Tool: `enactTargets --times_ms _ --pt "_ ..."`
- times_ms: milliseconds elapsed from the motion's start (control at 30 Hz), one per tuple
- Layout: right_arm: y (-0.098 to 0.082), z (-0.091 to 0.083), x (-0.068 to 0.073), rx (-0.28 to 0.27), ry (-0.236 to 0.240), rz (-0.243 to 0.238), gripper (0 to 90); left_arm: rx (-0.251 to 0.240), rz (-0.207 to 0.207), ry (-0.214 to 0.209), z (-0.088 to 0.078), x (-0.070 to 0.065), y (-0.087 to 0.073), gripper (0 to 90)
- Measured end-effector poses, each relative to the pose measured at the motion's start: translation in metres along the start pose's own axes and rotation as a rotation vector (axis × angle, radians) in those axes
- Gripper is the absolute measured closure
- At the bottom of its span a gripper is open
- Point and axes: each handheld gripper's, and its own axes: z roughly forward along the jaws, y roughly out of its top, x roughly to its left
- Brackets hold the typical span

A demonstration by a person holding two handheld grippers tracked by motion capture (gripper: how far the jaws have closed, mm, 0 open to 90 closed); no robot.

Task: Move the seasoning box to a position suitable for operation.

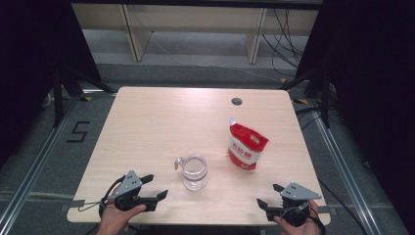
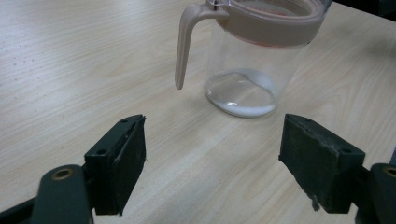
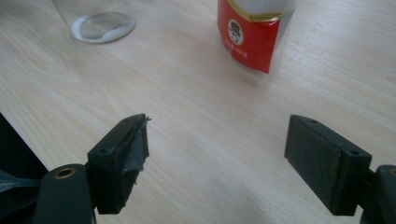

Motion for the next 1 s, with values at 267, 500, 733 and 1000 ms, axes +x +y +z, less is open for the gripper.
enactTargets --times_ms 267,500,733,1000 --pt "0.0 -0.001 -0.001 0.002 -0.007 -0.001 21.8 0.005 -0.001 0.01 0.001 0.0 0.0 22.5" --pt "0.0 0.0 -0.001 -0.004 -0.001 -0.003 21.8 0.013 0.005 0.01 0.001 0.001 0.0 22.5" --pt "0.0 0.001 0.0 -0.009 0.008 -0.017 21.8 0.007 0.004 0.014 0.002 0.002 0.002 22.5" --pt "0.0 0.002 0.002 0.0 0.014 -0.002 21.8 -0.013 0.036 0.014 0.008 0.006 0.01 26.4"
